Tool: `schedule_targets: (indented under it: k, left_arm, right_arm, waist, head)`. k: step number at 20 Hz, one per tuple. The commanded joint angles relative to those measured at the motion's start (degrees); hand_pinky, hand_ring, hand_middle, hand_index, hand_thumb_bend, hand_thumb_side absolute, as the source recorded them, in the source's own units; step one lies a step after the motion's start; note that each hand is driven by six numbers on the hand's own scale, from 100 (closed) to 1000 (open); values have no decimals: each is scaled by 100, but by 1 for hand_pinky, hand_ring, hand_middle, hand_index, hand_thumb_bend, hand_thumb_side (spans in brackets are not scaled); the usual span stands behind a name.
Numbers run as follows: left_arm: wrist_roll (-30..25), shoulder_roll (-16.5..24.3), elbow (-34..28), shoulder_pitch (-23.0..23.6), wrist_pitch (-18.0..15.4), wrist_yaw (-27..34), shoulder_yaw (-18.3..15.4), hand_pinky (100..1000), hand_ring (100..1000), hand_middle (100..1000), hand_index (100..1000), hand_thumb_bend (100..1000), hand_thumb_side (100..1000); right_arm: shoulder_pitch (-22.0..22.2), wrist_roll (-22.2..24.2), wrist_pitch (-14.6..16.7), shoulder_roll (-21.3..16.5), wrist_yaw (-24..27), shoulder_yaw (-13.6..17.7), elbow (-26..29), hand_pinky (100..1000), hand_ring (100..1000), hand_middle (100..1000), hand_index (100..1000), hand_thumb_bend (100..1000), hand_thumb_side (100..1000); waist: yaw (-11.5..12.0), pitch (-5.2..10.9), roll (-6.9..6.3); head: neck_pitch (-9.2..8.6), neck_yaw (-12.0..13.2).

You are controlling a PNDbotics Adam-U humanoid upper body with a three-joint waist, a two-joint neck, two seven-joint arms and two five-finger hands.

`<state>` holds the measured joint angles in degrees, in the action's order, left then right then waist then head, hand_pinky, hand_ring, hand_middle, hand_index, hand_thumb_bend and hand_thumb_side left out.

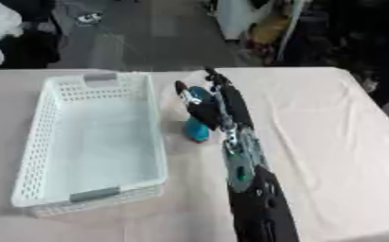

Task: Pick up objects on the table and place them in the box.

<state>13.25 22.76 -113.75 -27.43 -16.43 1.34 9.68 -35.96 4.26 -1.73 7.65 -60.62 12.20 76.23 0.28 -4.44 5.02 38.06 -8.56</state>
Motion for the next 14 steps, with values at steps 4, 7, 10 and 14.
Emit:
schedule_targets:
  k: [4, 7, 10, 14]
  left_arm:
    - [-35, 109, -84, -71, -3, 39, -17, 820, 817, 891, 920, 301, 958]
    - [-45, 109, -84, -75, 1, 45, -16, 819, 817, 891, 920, 301, 958]
    - [-47, 104, -84, -84, 1, 46, -21, 819, 817, 891, 920, 301, 958]
    - [-47, 100, -84, -93, 0, 47, -22, 820, 817, 891, 920, 301, 958]
  right_arm:
    - [-119, 38, -13, -72, 27, 18, -76, 750, 768, 829, 997, 469, 923]
    - [-127, 70, -5, -64, 6, 18, -151, 751, 769, 831, 997, 467, 924]
    - [-137, 87, 17, -73, -37, 11, -199, 755, 773, 834, 997, 468, 928]
    - [-136, 114, 48, -84, -116, 14, -263, 760, 778, 838, 997, 466, 931]
  waist:
    - [1, 57, -46]
    - [6, 53, -45]
    - [13, 48, -44]
    - [20, 45, -42]
  head:
    - [-32, 4]
    - [-33, 6]
    - [-34, 8]
    - [-37, 15]
